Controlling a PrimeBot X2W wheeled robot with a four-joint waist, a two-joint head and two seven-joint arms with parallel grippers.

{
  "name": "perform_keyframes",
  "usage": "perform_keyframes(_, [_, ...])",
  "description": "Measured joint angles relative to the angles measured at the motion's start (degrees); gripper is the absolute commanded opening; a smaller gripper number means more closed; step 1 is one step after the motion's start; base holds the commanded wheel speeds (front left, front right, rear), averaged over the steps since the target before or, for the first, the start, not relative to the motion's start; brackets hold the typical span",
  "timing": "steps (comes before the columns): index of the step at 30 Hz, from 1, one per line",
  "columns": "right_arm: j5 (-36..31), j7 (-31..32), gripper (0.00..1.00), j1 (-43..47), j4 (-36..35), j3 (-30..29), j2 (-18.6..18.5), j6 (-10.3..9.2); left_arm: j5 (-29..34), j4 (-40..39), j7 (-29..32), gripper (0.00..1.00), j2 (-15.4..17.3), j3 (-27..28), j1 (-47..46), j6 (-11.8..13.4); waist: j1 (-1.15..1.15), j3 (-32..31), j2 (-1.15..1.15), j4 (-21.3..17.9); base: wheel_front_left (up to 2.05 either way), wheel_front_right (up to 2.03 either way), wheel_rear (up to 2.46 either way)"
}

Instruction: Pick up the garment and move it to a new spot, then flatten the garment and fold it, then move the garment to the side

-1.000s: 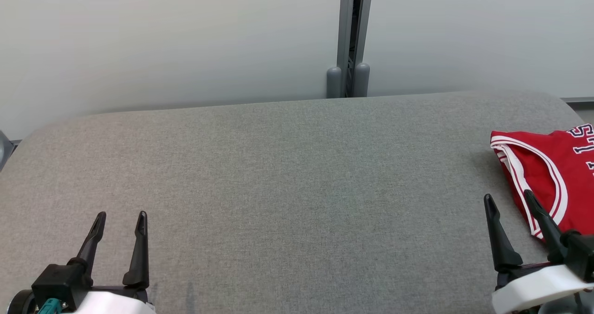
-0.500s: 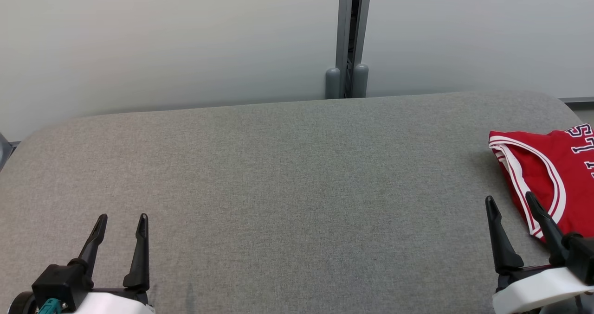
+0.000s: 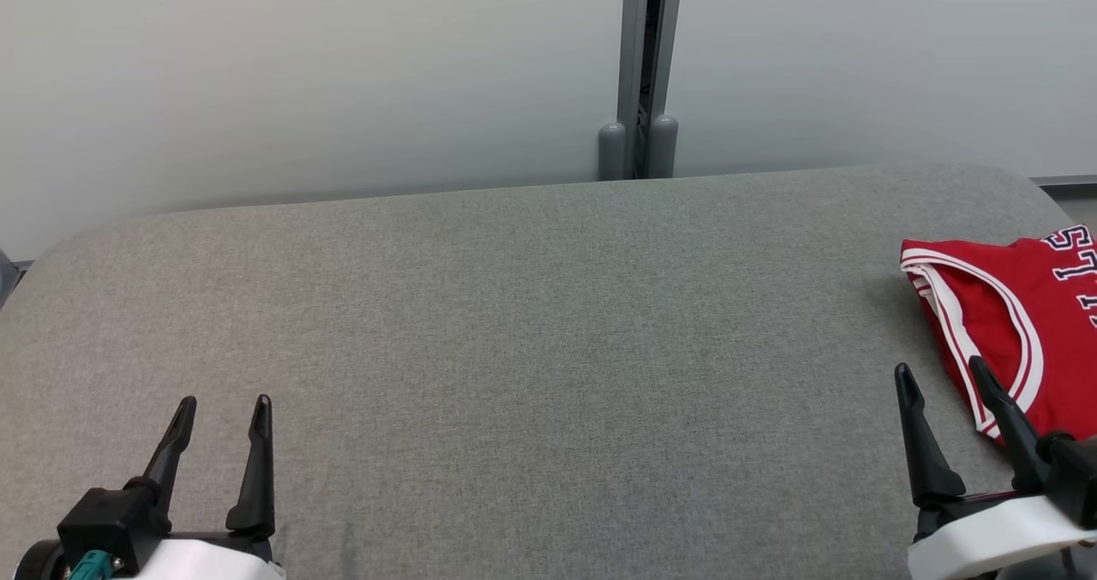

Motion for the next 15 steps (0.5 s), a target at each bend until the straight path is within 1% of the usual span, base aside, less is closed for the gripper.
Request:
perform_keyframes(12, [0.4, 0.1, 1.00, 0.2, 0.0, 0.1, 0.2, 0.00, -0.4, 0.4, -0.1, 1.00, 0.4, -0.3, 0.0, 0.3, 0.00, -0.1, 0.00, 0.1, 0.00, 0.00, 0.00])
perform_keyframes(13, [0.5, 0.1, 0.00, 0.2, 0.0, 0.2, 0.2, 0.00, -0.5, 0.4, 0.0, 0.00, 0.4, -0.4, -0.1, 0.2, 0.00, -0.1, 0.00, 0.2, 0.00, 0.00, 0.00])
perform_keyframes(15, [0.5, 0.1, 0.00, 0.7, 1.0, 0.4, 0.6, 0.00, -0.5, 1.3, 0.0, 0.00, -0.3, -0.7, 0.5, 0.2, 0.00, -0.1, 0.00, 0.2, 0.00, 0.00, 0.00])
